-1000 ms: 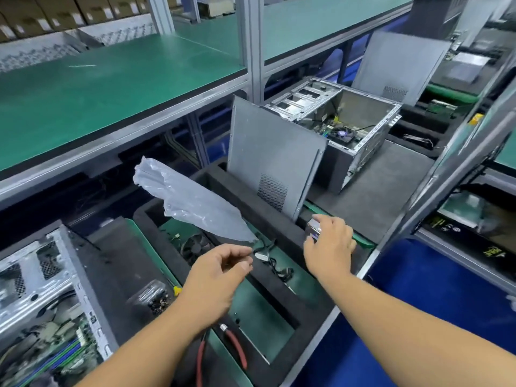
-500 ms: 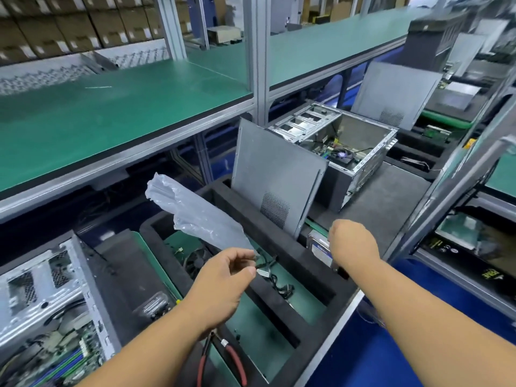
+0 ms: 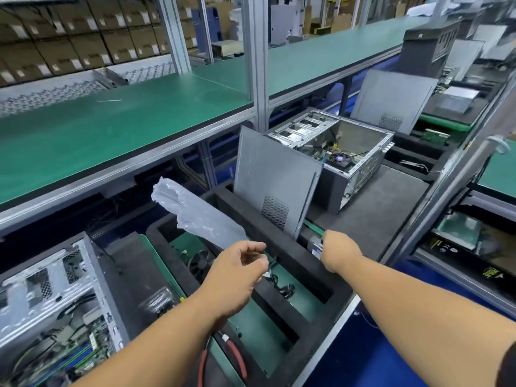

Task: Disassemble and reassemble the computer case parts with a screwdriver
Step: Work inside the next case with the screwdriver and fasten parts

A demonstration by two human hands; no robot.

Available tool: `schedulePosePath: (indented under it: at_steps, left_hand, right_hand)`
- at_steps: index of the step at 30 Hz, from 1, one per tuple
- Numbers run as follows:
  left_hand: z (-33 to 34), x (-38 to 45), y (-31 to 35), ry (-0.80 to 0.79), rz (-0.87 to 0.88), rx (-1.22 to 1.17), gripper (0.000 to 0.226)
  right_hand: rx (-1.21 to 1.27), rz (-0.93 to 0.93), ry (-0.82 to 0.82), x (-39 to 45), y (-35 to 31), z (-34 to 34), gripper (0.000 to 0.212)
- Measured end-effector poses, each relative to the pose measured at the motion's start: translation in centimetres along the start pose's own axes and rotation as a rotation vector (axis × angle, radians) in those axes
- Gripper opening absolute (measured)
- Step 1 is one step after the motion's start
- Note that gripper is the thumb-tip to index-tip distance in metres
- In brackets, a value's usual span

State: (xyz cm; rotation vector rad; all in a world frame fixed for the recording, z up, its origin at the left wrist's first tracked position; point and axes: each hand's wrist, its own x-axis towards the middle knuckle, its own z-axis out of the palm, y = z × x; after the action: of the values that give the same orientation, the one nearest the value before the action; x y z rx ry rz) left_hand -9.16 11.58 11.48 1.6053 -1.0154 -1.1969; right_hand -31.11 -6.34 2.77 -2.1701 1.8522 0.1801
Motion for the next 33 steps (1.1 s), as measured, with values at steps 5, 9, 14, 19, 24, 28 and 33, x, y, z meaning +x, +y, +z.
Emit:
schedulePosePath:
  at_steps: [5, 9, 14, 19, 24, 28, 33]
  left_hand:
    - [-0.1, 0.0, 0.0, 0.059, 0.082, 0.132, 0.041]
    - [-0.7, -0.6, 1.5, 0.050, 0.263, 0.474, 0.099]
    - [-3.2, -3.4, 3.8, 0.105, 0.476, 0.489, 0.140]
    - [-8.6, -8.4, 4.3, 0.233, 0.443, 0.151, 0.128]
    - [-15.1, -13.0, 1.7, 0.391, -0.006, -1.013, 0.065]
    - [-20.0, -16.6, -2.7, 0.495, -0.092, -1.237, 0.069]
    - [-22.8, -16.7, -6.7, 0.656, -0.413, -1.091, 0.067]
  right_hand:
    - [0.137, -0.071, 0.089, -2.2, -2.6, -6.3, 0.032]
    - [0.323, -0.188, 0.116, -7.0, -7.1, -11.7, 0.028]
    - [0.776, -0.386, -0.094, -14.0, -13.6, -15.7, 0.029]
    - [1.245, -0.575, -0.447, -17.4, -19.6, -15.7, 0.025]
    - [1.156, -0.597, -0.466, -19.7, -26.5, -10.5, 0.012]
    - [0.992, -0.436, -0.824, -22.6, -31.4, -5.1, 0.025]
    - [1.006, -0.214, -0.964, -25.5, -34.9, -0.1, 0.033]
